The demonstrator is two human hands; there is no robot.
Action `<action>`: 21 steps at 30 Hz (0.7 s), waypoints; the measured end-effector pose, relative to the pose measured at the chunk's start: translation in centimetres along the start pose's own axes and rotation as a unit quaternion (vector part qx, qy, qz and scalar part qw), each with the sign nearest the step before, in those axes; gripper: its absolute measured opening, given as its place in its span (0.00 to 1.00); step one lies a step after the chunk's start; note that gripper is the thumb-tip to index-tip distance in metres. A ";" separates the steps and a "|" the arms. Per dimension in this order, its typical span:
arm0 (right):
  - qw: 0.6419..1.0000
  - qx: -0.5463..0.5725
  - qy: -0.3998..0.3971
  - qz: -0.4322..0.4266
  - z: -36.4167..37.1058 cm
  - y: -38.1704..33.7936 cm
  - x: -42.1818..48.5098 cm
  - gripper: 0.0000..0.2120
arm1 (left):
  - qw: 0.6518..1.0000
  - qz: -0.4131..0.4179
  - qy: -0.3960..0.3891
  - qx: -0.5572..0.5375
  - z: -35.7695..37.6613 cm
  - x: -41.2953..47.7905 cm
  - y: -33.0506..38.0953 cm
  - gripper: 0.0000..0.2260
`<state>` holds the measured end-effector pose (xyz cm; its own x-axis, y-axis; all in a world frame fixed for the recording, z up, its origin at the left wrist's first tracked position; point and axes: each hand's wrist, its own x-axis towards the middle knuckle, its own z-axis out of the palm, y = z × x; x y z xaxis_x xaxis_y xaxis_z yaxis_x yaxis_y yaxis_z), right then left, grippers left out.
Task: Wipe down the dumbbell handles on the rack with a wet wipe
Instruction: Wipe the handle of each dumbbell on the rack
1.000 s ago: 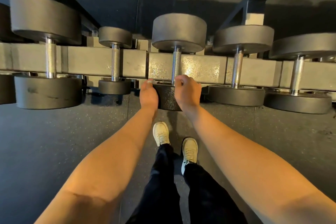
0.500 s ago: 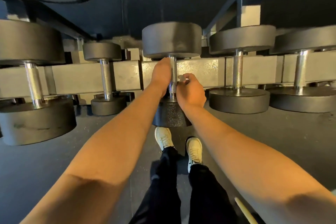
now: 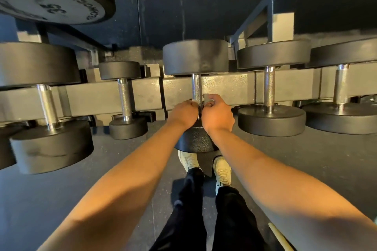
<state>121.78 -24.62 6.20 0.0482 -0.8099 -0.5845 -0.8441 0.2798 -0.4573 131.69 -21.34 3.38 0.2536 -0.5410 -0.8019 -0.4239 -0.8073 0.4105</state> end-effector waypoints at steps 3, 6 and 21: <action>1.000 0.001 0.005 0.002 -0.1 0.0 -0.1 0.17 | 0.996 0.005 0.037 -0.087 -0.5 0.0 0.3 0.17; 1.000 0.000 0.012 0.001 -0.1 0.0 0.0 0.16 | 0.961 -0.014 0.149 -0.231 -1.6 1.6 2.3 0.18; 1.000 0.011 0.004 -0.010 0.2 0.5 0.2 0.17 | 0.998 0.003 -0.055 0.016 -0.5 0.1 0.1 0.13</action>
<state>121.45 -24.49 5.70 0.0607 -0.8202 -0.5688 -0.8311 0.2740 -0.4839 132.12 -21.55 3.55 0.1559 -0.5147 -0.8431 -0.4531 -0.7957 0.4020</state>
